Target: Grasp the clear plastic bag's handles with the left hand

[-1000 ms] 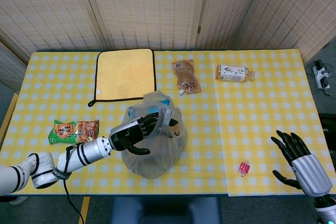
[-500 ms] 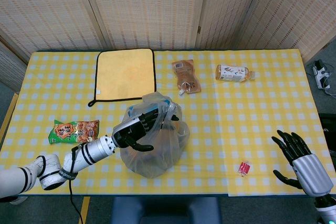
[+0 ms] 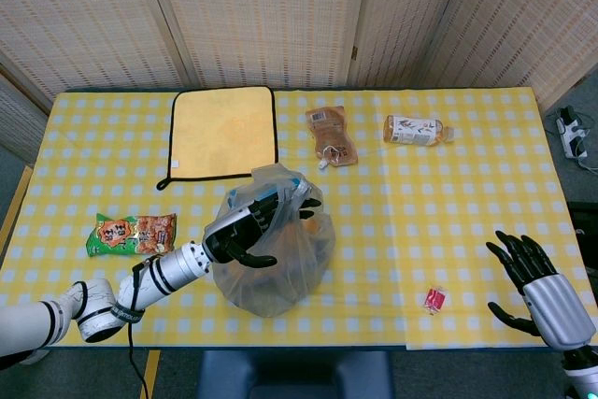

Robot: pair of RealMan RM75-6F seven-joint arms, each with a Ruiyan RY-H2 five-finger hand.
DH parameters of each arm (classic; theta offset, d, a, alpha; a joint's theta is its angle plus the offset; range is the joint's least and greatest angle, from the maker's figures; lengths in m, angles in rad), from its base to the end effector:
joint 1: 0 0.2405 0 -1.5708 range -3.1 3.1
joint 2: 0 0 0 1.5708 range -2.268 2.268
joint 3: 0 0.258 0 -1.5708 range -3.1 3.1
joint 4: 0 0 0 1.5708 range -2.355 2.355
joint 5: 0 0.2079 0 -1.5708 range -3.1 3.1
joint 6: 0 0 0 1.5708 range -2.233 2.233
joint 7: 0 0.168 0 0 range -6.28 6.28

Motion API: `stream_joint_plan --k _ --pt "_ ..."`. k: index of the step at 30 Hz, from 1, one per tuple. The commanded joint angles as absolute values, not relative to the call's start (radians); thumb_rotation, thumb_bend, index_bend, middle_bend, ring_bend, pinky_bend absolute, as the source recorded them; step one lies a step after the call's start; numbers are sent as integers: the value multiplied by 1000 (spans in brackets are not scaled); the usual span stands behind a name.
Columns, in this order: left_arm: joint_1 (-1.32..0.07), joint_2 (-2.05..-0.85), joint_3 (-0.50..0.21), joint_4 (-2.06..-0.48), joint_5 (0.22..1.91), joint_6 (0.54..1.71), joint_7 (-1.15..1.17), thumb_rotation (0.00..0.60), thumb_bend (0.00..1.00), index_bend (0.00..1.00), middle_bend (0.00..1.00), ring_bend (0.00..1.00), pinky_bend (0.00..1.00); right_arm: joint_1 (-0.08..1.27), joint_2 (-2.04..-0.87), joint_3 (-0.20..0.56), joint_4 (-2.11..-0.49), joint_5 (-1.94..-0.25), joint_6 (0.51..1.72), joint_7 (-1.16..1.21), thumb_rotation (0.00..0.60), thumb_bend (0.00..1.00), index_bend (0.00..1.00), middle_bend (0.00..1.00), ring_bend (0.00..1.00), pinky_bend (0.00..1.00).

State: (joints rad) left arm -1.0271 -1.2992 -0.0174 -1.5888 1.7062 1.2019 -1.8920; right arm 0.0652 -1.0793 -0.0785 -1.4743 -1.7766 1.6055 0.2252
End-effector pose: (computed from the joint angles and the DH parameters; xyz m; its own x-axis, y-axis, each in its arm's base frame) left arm -0.0156 0.3349 0.0472 -0.4989 0.8655 -0.0450 0.2957 0.2188 0.9299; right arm -0.3065 -0.1681 0.1643 0.3560 -0.0672 0.9321 -0.9091 -0.2557 0.3288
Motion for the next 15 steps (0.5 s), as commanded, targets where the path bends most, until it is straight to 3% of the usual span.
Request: stream_joint_plan --k 1,15 --pt "-1036 -1295 -20 -1602 1711 1189 -1899 600 243 126 156 19 108 65 -1080 -81 -1474 -1782 1607 225 600 261 0 0 0 0" --pt "-1071 -1292 -22 -1627 1733 1139 -1908 600 244 134 162 68 177 65 -1078 -83 -1467 -1789 1612 237 600 261 0 0 0 0"
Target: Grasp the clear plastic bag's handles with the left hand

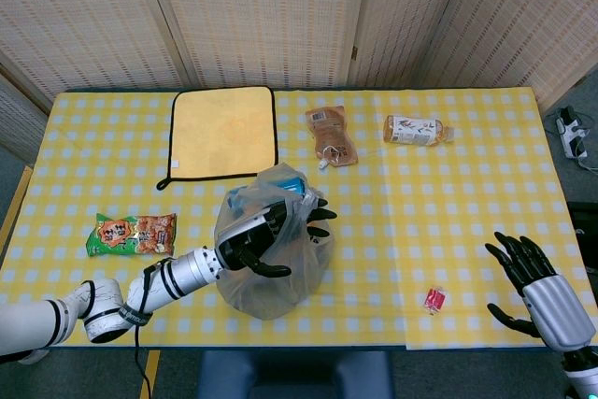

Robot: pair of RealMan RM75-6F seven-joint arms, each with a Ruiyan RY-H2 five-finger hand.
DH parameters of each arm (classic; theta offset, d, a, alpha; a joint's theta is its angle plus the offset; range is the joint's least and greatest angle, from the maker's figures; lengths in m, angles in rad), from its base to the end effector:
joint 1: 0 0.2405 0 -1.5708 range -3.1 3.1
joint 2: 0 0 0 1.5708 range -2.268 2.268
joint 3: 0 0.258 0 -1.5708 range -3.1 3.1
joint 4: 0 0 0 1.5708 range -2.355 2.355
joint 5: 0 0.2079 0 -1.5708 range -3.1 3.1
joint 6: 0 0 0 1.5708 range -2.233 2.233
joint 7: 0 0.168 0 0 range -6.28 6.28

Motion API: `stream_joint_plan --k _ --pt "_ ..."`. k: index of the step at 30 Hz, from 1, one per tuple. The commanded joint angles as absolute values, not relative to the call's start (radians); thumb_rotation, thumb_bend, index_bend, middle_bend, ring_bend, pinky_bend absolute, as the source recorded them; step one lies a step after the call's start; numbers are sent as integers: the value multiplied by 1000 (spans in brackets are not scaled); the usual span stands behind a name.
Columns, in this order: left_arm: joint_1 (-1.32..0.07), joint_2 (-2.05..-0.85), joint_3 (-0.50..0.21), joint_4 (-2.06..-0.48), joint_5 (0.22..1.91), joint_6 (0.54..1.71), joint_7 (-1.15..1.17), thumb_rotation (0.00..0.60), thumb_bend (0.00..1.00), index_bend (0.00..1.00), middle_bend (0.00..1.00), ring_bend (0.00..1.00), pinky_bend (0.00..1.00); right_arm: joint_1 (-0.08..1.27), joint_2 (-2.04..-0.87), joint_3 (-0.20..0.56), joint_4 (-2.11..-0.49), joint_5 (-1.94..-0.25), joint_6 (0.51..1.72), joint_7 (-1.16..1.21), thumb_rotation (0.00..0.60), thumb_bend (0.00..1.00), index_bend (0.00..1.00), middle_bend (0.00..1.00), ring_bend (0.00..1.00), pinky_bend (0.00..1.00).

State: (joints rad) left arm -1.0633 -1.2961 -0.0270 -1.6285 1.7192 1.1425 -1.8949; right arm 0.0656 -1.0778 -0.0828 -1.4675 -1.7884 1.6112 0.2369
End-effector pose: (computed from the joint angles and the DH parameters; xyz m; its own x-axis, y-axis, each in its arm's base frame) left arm 0.0001 0.3260 0.0385 -0.4682 0.8803 -0.0765 0.3312 0.2551 0.9084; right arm -0.3060 -0.1669 0.1645 0.3522 -0.0713 0.9332 -0.9081 -0.2673 0.3223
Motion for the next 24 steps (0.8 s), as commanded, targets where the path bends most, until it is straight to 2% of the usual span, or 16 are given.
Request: stream_joint_plan --k 1,4,11,20,24 --pt "-1073 -1290 -21 -1628 1737 1140 -1915 600 244 138 162 75 187 65 -1078 -83 -1467 -1790 1613 236 600 261 0 0 0 0" --pt "-1082 -1283 -19 -1632 1746 1142 -1939 600 244 153 168 106 221 62 -1079 -84 -1468 -1794 1619 234 600 261 0 0 0 0" --pt "-1078 -1258 -44 -1682 1690 1121 -1859 600 245 245 262 207 366 65 -1084 -87 -1463 -1801 1615 232 600 262 0 0 0 0" --pt "-1055 -1179 -51 -1810 1636 1086 -1770 600 253 391 477 372 513 60 -1084 -93 -1463 -1818 1634 233 600 261 0 0 0 0" --pt "-1045 -1165 -66 -1856 1599 1065 -1715 600 313 458 564 437 542 57 -1081 -96 -1462 -1825 1645 240 600 261 0 0 0 0"
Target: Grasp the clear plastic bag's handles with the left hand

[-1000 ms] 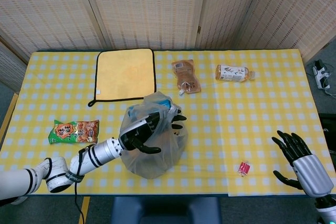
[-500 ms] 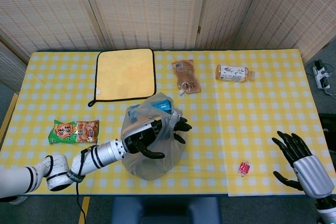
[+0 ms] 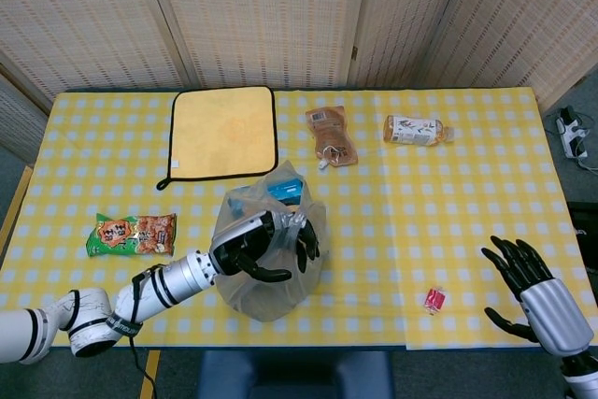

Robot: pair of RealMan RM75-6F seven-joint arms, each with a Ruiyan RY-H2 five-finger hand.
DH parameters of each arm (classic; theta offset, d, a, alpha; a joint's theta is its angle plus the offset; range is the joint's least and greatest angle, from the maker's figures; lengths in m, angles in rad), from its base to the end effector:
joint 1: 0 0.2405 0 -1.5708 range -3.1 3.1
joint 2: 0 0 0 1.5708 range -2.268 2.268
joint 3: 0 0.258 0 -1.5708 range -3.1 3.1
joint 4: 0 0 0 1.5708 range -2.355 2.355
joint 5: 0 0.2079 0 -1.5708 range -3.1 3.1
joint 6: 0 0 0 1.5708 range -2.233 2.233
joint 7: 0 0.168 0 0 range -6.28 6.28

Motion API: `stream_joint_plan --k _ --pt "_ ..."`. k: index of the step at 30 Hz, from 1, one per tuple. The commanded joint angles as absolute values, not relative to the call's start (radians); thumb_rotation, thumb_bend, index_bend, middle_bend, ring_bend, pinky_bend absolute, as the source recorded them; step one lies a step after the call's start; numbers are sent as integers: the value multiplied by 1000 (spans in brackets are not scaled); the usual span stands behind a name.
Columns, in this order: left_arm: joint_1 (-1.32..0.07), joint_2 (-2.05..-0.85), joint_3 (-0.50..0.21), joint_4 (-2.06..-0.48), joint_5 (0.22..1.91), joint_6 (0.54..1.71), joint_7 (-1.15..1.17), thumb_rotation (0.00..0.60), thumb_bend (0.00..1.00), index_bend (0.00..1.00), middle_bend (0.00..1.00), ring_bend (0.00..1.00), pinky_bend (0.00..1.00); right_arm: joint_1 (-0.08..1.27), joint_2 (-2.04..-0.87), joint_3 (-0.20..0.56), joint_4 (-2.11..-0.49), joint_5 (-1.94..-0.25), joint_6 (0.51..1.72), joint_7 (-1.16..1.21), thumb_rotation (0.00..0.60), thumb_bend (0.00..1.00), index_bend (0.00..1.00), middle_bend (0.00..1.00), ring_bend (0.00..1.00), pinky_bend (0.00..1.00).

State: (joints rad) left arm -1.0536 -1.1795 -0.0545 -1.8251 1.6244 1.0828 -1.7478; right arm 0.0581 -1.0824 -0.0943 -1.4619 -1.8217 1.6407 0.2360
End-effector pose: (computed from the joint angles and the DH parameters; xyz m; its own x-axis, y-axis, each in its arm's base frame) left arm 0.0099 0.3123 0.0617 -0.5012 0.8651 -0.0202 0.3594 0.2294 0.9045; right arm -0.3017 -0.1606 0.1632 0.3469 -0.0655 0.9356 -0.9020 -0.2967 0.3137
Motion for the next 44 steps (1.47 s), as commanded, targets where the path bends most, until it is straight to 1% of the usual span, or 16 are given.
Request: stream_joint_plan --k 1,3,4,6,7,10,13,18,21,25,26,29,32,34,38,44 --pt "-1041 -1158 -70 -1872 1589 1061 -1701 600 320 468 588 460 562 56 -1078 -99 -1462 -1829 1648 247 600 261 0 0 0 0" --pt "-1031 -1144 -76 -1904 1565 1054 -1699 600 349 502 664 529 627 55 -1074 -101 -1462 -1832 1654 258 600 262 0 0 0 0" --pt "-1022 -1136 -83 -1924 1539 1053 -1704 600 392 527 718 577 670 54 -1073 -100 -1461 -1832 1657 262 600 261 0 0 0 0" --pt "-995 -1133 -104 -1962 1476 1069 -1680 600 499 554 783 636 712 53 -1072 -100 -1460 -1832 1661 267 600 261 0 0 0 0" --pt "-986 -1132 -110 -1974 1458 1073 -1667 600 561 558 803 652 720 53 -1072 -100 -1459 -1834 1661 267 600 261 0 0 0 0" --pt "-958 -1120 -128 -2006 1423 1075 -1626 600 671 564 829 677 735 54 -1074 -103 -1460 -1838 1657 260 600 261 0 0 0 0" --pt "-935 -1105 -142 -2030 1422 1075 -1625 600 715 566 841 691 746 54 -1074 -104 -1464 -1838 1655 254 600 261 0 0 0 0" --pt "-918 -1068 -180 -2038 1458 1070 -1676 600 725 567 843 694 748 49 -1074 -104 -1470 -1837 1663 253 600 261 0 0 0 0" --pt "-918 -1026 -229 -2028 1477 1075 -1765 600 726 566 843 693 748 44 -1073 -104 -1472 -1831 1666 258 600 262 0 0 0 0" --pt "-943 -944 -358 -2057 1401 1076 -1798 600 727 566 843 693 748 39 -1073 -96 -1472 -1828 1687 262 600 262 0 0 0 0" --pt "-960 -911 -404 -2072 1371 1063 -1790 600 727 566 843 693 748 37 -1075 -92 -1468 -1828 1696 265 600 261 0 0 0 0" --pt "-1016 -828 -513 -2096 1254 992 -1735 600 728 565 843 693 748 32 -1077 -88 -1463 -1818 1699 266 600 261 0 0 0 0" --pt "-1062 -785 -582 -2121 1128 929 -1654 600 728 565 843 693 749 31 -1079 -83 -1467 -1805 1692 257 600 261 0 0 0 0" --pt "-1070 -783 -605 -2139 1077 918 -1614 600 728 565 843 693 748 34 -1079 -81 -1471 -1800 1682 251 600 261 0 0 0 0" --pt "-1058 -804 -619 -2157 1035 913 -1559 600 728 565 843 693 748 39 -1077 -84 -1475 -1806 1672 252 600 261 0 0 0 0" --pt "-1042 -834 -645 -2159 1027 890 -1510 600 728 566 842 694 748 34 -1068 -86 -1473 -1803 1680 273 600 261 0 0 0 0"
